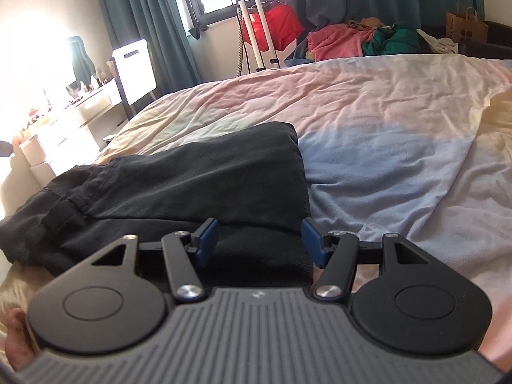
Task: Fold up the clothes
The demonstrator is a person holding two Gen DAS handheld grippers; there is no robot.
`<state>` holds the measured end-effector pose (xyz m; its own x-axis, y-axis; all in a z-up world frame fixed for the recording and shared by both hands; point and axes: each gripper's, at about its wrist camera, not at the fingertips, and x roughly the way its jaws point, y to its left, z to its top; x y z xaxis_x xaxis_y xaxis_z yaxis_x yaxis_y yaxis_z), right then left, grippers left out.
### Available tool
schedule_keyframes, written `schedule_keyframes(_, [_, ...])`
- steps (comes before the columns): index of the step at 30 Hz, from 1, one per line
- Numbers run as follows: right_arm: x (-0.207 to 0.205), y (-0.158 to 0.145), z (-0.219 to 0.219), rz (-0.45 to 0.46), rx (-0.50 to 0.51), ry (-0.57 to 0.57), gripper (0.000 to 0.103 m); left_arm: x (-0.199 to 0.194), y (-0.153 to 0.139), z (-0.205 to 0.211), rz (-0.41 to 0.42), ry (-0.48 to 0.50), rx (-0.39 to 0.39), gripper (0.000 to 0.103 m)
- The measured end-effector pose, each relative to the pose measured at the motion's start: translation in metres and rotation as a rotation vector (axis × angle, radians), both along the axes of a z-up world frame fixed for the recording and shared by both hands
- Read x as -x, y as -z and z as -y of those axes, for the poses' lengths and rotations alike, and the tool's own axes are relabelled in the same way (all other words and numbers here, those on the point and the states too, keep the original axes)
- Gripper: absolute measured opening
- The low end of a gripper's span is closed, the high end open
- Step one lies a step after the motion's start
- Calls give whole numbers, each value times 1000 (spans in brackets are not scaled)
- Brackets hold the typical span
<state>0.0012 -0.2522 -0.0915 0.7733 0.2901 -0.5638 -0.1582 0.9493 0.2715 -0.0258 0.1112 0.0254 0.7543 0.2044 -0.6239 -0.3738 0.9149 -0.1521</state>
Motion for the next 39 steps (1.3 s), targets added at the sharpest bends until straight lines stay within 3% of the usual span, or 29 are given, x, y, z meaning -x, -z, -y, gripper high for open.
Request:
schedule_keyframes(3, [1, -2, 1, -13, -35, 10, 60, 6, 1, -29, -26, -93, 97, 101])
schedule_keyframes(9, [11, -10, -14, 9, -18, -4, 60, 25, 38, -105, -68, -340, 437, 100])
schedule_keyframes(12, [15, -14, -25, 26, 2, -18, 60, 39, 58, -132, -33, -415, 611, 100])
schedule_keyframes(15, [21, -18, -35, 68, 41, -54, 60, 50, 73, -147, -37, -446, 683, 97])
schedule_keyframes(19, [24, -14, -45, 105, 89, -83, 60, 59, 91, -160, -20, -494, 695, 94])
schedule_keyframes(24, [10, -6, -46, 88, 75, -80, 60, 55, 115, -182, 132, -533, 843, 91])
schedule_keyframes(30, [-8, -6, -51, 152, 56, -79, 60, 46, 144, -204, 145, -626, 791, 69])
schedule_keyframes(32, [-15, -2, -58, 152, 88, -103, 60, 49, 144, -209, 179, -653, 757, 56])
schedule_keyframes(36, [-31, 27, -67, 42, 159, -131, 60, 45, 143, -214, 228, -667, 677, 34])
schedule_keyframes(39, [-33, 31, -70, 34, 167, -133, 61, 34, 123, -203, 215, -625, 535, 24])
